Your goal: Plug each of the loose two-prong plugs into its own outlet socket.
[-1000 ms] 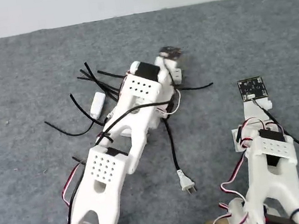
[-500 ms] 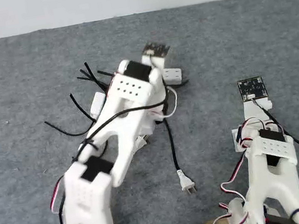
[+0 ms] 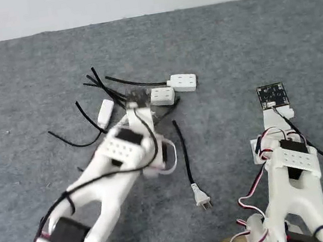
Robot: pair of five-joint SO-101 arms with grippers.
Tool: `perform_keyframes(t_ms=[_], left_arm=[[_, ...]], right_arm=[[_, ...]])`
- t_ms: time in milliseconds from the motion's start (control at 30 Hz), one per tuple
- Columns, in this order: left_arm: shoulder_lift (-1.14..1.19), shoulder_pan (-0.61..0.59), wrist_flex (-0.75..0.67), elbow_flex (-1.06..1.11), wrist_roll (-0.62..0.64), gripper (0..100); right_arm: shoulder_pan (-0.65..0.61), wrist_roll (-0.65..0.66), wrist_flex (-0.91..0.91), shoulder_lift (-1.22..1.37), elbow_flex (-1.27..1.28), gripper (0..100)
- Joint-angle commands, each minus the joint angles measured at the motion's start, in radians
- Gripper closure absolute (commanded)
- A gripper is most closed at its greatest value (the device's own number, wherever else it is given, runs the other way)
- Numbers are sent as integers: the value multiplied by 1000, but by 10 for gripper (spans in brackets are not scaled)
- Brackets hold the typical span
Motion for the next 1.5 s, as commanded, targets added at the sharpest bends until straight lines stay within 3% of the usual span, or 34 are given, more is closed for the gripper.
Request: perform_keyframes(t_ms=[0,200,333,400,467,633,700,867,967,1100,1200,1467], left_arm=[[-71,69,-74,130,-8,987],[-66,140,-9,159,-3,985],[-61,107,-98,179,117,984],[-68,104,-106,188,117,965],[-69,98,-103,191,107,901],[-71,86,-71,193,112,632],[-71,68,-68,185,114,607],[-72,-57,-38,108,103,653],[-72,-89,49,38,-8,704],[-72,-89,157,-25,-129,864],[-72,-89,161,-38,-258,994],[-166,-71,163,-35,-310,987]], right_arm=[[-8,11,1,-2,-21,988],[-5,11,1,-2,-21,988],[-5,11,2,-2,-21,988],[-7,11,1,-2,-21,988],[-8,11,1,-2,-21,987],[-8,11,1,-2,-21,987],[-7,11,1,-2,-21,987],[-7,11,1,-2,-21,987],[-7,11,1,-2,-21,988],[-7,11,1,-2,-21,989],[-8,11,1,-2,-21,989],[-10,11,1,-2,-21,989]])
